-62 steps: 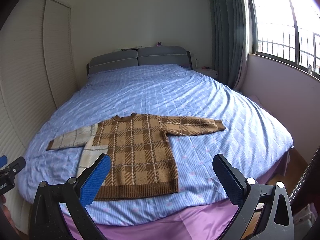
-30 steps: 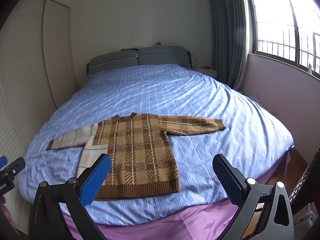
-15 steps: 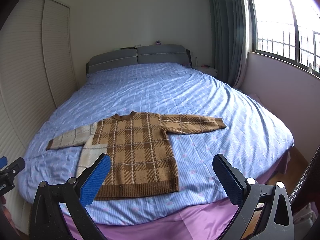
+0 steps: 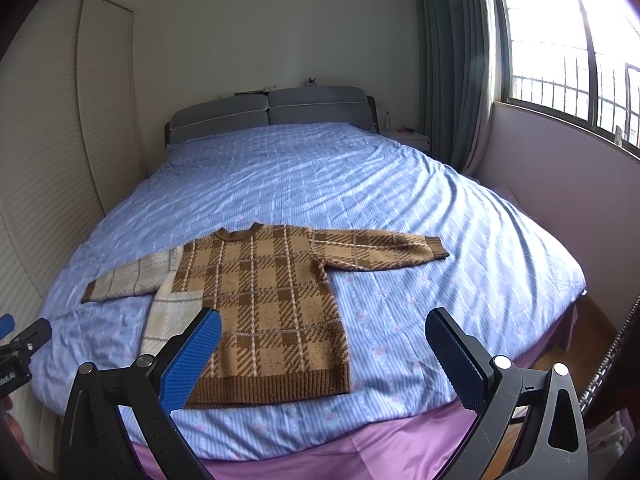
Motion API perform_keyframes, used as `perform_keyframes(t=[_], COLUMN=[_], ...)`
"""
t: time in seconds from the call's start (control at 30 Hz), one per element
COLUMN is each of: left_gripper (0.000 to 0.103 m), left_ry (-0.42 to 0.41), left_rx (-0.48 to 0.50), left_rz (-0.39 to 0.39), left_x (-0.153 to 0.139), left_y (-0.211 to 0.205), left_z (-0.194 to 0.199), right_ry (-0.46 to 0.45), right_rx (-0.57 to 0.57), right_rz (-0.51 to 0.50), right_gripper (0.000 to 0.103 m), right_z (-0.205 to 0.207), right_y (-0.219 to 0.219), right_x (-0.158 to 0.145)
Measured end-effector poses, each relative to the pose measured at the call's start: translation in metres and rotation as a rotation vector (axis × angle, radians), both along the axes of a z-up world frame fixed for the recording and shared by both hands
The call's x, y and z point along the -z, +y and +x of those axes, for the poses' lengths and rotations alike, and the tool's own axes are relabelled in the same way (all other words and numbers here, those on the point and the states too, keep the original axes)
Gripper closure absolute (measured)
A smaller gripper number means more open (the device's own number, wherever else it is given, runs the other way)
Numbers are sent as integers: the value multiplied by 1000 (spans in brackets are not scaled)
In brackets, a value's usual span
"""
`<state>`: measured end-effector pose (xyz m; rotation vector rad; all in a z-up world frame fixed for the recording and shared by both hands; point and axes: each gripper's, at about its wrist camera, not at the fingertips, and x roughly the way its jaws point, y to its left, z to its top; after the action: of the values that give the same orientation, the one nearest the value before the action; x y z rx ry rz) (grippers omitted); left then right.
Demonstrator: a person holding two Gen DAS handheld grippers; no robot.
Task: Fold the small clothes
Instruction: 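Move the right tool to the cuff of the brown-cuffed sleeve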
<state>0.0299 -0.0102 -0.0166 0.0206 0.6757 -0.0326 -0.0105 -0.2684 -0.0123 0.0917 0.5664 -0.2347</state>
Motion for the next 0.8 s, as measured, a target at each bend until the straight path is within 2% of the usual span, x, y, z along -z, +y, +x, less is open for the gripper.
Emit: perform_keyframes(t=[0.4, 0.73, 0.8], left_gripper=[0, 0, 0], left_ry=[0, -42, -49], left_rx=[63, 143, 161], left_rz=[-14, -5, 2], left_x=[11, 29, 35], left_y=[-40, -122, -145], left_z=[72, 156, 175], right_ry=[8, -59, -75], right_rx=[66, 205, 235], right_rz=[26, 113, 136], right_gripper=[0, 1, 8], right_z=[53, 117, 131], right_y=[-39, -122, -146], right_x=[13, 33, 40])
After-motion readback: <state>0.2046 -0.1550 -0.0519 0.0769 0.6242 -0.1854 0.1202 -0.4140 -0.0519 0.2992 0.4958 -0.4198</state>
